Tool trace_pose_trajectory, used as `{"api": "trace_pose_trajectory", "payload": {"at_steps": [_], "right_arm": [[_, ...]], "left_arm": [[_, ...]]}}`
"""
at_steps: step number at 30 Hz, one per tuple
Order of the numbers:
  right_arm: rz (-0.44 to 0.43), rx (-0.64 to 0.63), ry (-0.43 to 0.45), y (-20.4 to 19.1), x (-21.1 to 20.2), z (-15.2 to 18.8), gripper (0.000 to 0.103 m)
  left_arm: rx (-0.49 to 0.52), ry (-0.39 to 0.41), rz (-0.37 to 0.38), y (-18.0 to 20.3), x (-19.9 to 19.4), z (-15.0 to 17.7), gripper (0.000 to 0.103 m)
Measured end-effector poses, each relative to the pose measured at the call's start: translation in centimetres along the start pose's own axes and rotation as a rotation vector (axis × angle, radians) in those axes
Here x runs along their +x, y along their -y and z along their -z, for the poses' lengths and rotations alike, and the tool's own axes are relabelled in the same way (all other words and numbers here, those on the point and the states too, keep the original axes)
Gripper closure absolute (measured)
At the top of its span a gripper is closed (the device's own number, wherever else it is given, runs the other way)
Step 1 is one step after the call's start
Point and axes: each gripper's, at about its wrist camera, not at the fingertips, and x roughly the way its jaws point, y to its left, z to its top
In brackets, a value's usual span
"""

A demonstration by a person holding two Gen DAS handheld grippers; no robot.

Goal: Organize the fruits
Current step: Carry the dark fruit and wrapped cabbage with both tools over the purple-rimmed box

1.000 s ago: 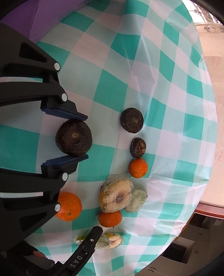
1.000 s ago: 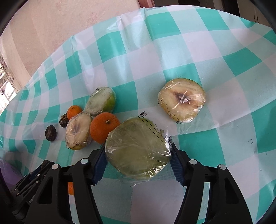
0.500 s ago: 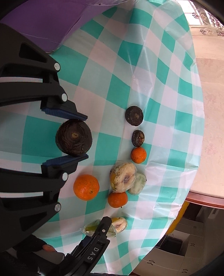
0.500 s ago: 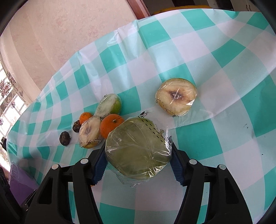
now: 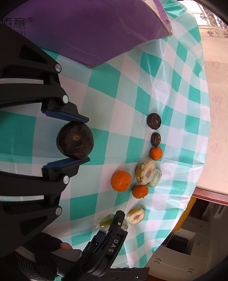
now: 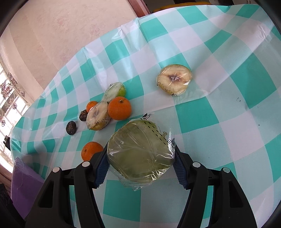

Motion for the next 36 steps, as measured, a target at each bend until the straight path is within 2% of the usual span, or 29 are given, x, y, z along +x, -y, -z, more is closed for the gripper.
{"api": "trace_pose_trajectory", "payload": {"at_steps": [8,14,19,23,27,36], "right_arm": [[0.007,-0.010,-0.023,-0.7,-1.7,2.7,0.040],[0.006,-0.049,-0.007,-1.9,-3.7,5.1,0.040],[-0.003,-0.054,-0.034,-2.6,-4.8,7.2,0.040],[-0.007,-0.053,-0.045,-3.0,-5.9,8.7,0.040],[-0.034,-0.054,0.006,-3.5,-8.0,10.1,0.040],[-0.125,-0.099,0.026,-5.8,-10.7,11.7,0.040]], "left_arm": [[0.050,0.019,0.010,-0.7,-3.2,3.0,0.064],[0.068,0.043,0.062,-1.4,-6.2,4.9,0.064],[0.116,0.108,0.069,-1.3,-9.2,5.9,0.064],[0.117,0.158,0.076,-1.8,-11.5,6.4,0.064],[0.124,0.213,0.094,-2.4,-13.8,6.7,0.064],[0.081,0.297,0.131,-5.2,-18.3,6.2,0.064]]}}
